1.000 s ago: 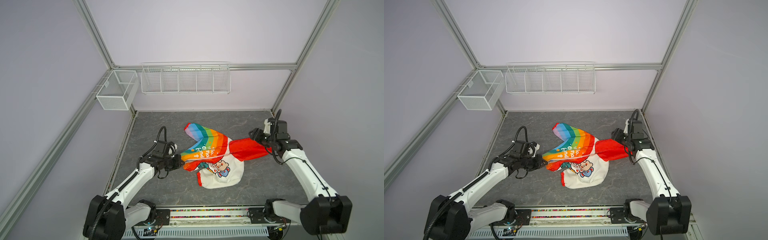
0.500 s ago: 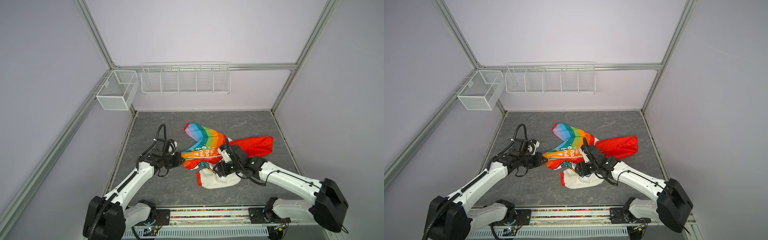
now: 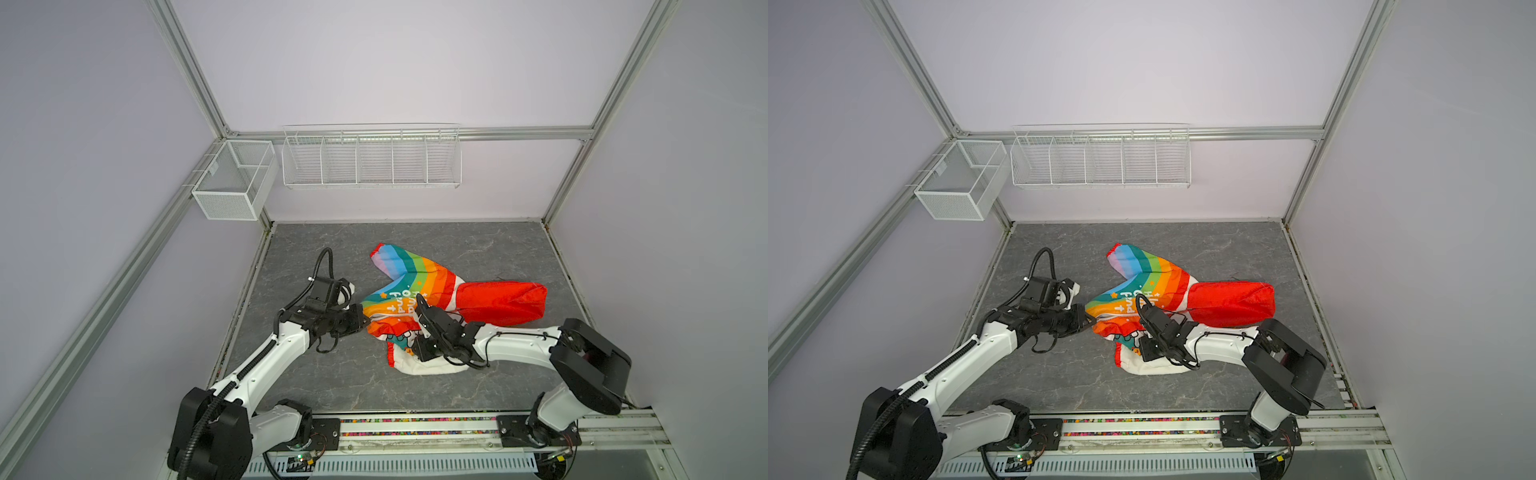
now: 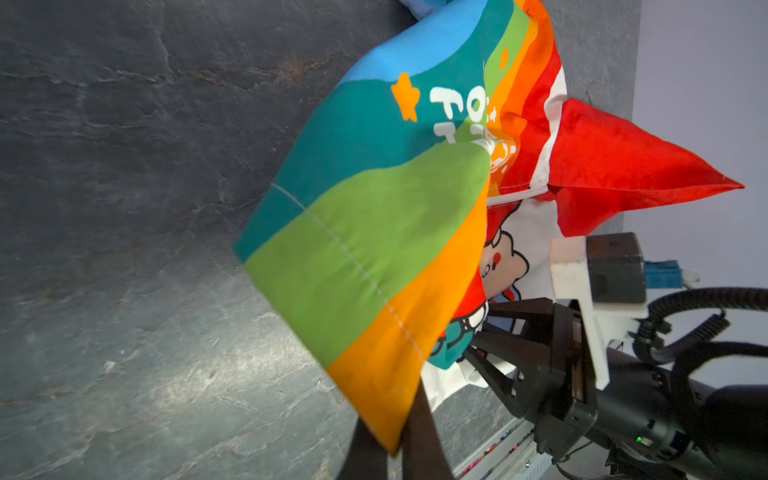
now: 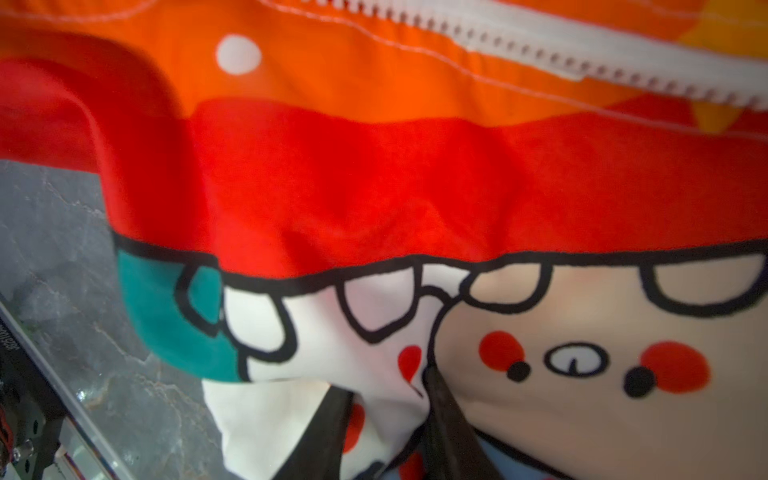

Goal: Zip up the jacket

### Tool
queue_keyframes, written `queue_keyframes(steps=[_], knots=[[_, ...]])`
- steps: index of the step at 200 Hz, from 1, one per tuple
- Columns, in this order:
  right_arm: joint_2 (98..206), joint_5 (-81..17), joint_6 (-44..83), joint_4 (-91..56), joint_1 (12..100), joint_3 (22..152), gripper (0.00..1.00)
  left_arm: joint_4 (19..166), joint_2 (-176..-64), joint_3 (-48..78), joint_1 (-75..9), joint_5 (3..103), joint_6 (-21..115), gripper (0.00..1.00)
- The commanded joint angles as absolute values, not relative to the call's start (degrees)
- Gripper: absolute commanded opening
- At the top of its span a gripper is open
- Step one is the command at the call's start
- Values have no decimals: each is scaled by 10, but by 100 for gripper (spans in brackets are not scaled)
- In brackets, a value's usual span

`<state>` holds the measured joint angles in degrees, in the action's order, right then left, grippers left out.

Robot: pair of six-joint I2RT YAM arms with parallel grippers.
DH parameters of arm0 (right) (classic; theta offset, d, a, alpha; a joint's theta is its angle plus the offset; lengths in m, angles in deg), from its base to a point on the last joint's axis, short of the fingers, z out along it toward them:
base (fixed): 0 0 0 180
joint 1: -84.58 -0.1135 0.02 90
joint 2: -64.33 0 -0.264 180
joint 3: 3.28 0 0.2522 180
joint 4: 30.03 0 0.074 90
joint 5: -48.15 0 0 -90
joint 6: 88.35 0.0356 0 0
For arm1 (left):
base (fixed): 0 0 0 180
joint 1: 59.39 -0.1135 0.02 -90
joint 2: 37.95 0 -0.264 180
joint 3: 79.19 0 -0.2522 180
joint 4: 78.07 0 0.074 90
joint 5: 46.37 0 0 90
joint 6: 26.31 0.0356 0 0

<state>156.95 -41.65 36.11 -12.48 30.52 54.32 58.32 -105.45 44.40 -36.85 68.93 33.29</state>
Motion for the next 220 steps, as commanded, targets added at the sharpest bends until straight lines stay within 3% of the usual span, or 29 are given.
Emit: queue_keyframes(steps=[1, 11, 51, 63, 124, 171, 220], knots=[[1595, -459, 380, -93, 304, 513, 31, 587, -1052, 428, -367, 678, 339, 0], [1589, -461, 378, -87, 304, 512, 33, 586, -1050, 428, -367, 676, 339, 0], [1488, -464, 365, -24, 305, 538, 62, 579, -1048, 428, -367, 675, 345, 0], [1453, -471, 357, 3, 309, 557, 65, 578, -1046, 428, -367, 677, 346, 0], [1421, -493, 340, 120, 416, 634, 63, 578, -1035, 428, -367, 694, 349, 0], [1468, -511, 297, 123, 513, 612, 58, 584, -1039, 431, -367, 698, 347, 0], [1552, -521, 268, 105, 545, 629, 56, 585, -1041, 433, -367, 699, 347, 0]])
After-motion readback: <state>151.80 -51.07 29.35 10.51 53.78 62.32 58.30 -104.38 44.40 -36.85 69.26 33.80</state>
